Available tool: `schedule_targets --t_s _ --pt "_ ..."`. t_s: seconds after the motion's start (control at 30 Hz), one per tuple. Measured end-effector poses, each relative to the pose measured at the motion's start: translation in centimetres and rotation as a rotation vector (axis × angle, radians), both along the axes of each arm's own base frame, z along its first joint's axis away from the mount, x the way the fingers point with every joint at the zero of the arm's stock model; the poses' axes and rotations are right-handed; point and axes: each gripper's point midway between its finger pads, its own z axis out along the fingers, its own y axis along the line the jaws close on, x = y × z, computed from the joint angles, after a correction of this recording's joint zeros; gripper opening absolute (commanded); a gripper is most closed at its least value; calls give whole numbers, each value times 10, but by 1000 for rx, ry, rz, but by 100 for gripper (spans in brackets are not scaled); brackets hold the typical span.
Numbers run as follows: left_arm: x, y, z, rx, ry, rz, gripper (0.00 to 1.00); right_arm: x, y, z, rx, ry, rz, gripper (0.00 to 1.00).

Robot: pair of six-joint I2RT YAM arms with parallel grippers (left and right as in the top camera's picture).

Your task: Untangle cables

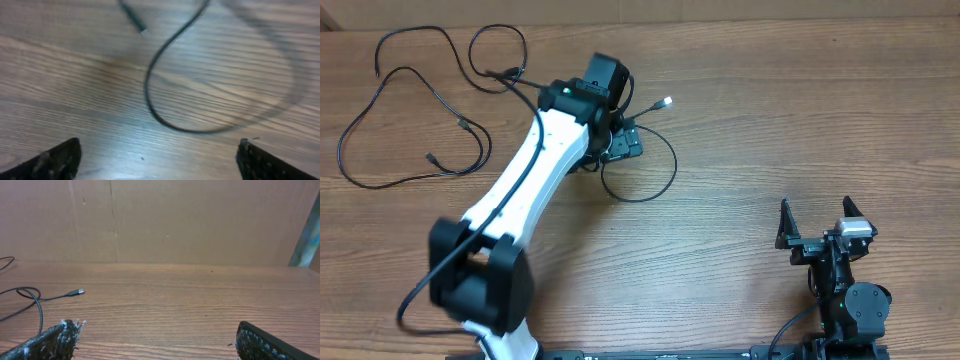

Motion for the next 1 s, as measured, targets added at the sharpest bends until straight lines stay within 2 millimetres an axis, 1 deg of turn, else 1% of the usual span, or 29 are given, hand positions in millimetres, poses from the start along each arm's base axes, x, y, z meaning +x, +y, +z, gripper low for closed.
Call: schedule_targets --t_s 0.03,0.1,0.13,0.2,0.33,0.43,0.47,0.57,0.63,0.67,0.8,0.87,0.9,1.0 --pt "-1 5 -12 8 35 16 68 0 0 0 0 0 0 100" --pt "-2 11 -31 18 87 30 68 0 0 0 0 0 0 100" --pt "-2 14 -41 22 112 32 70 0 0 0 0 0 0 100" --pt "1 16 -54 25 131 33 73 0 0 0 0 0 0 100" --pt "6 13 -75 24 150 11 75 0 0 0 0 0 0 100" --pt "9 8 -88 10 163 -18 71 0 0 0 0 0 0 100" --pt "11 5 -93 -3 163 -36 68 0 0 0 1 0 0 100" --pt "11 -1 -101 -27 176 -71 67 0 0 0 0 0 0 100" --pt "11 -2 -104 -34 182 -83 67 0 0 0 0 0 0 100" --pt "10 -2 -104 -35 183 -89 64 0 0 0 0 0 0 100" --pt "10 -2 -106 -33 182 -101 64 0 0 0 0 0 0 100" --pt "5 0 -111 -26 196 -101 64 0 0 0 0 0 0 100" --pt "3 1 -112 -24 200 -101 62 0 0 0 0 0 0 100" --pt "3 2 -113 -22 181 -103 64 0 0 0 0 0 0 100"
